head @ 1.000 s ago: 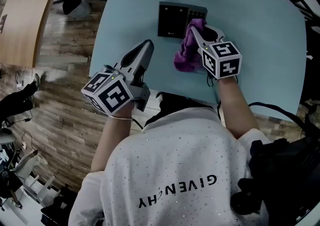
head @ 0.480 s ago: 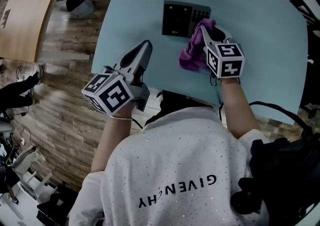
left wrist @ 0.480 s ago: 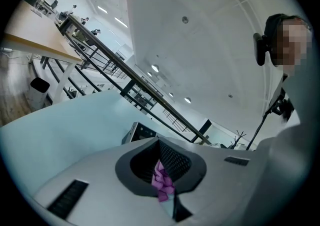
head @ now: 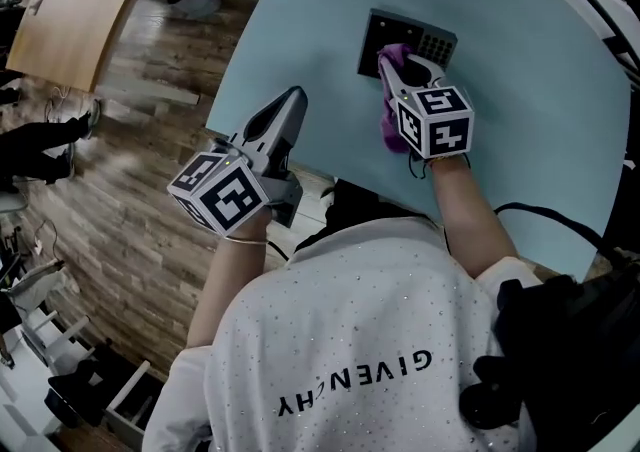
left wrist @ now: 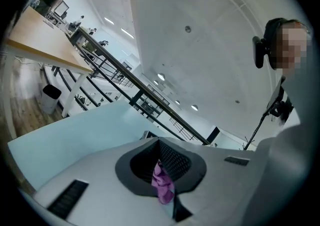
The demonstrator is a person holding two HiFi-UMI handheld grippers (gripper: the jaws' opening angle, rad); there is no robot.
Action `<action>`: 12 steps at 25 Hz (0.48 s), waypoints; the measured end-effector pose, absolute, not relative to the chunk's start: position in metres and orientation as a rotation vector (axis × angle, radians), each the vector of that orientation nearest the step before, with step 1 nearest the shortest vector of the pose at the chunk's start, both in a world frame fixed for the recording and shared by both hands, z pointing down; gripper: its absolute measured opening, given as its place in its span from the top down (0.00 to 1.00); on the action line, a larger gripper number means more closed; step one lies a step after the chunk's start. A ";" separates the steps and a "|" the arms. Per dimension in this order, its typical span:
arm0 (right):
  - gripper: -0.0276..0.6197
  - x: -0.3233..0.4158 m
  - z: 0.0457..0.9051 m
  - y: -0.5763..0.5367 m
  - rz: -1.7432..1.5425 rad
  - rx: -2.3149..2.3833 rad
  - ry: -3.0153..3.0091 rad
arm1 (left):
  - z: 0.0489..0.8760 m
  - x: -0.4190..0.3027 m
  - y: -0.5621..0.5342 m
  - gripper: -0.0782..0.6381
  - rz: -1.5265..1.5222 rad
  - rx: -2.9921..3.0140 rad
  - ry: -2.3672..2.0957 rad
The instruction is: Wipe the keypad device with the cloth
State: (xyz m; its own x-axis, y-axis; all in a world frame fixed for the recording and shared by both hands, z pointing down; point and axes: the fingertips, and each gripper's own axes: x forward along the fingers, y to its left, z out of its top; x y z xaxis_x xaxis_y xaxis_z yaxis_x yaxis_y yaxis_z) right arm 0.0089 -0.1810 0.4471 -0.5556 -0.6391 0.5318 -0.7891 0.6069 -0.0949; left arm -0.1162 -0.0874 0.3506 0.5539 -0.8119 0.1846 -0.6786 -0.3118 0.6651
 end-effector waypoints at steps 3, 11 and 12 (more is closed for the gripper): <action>0.89 -0.016 0.451 -0.173 0.439 1.050 -2.422 | 0.351 -0.132 -0.072 0.89 -0.248 2.047 -1.258; 0.89 -0.036 0.473 -0.168 0.422 1.006 -2.369 | 0.357 -0.164 -0.059 0.89 -0.271 1.993 -1.312; 0.89 -0.034 0.474 -0.168 0.415 1.012 -2.362 | 0.358 -0.163 -0.059 0.89 -0.270 1.997 -1.303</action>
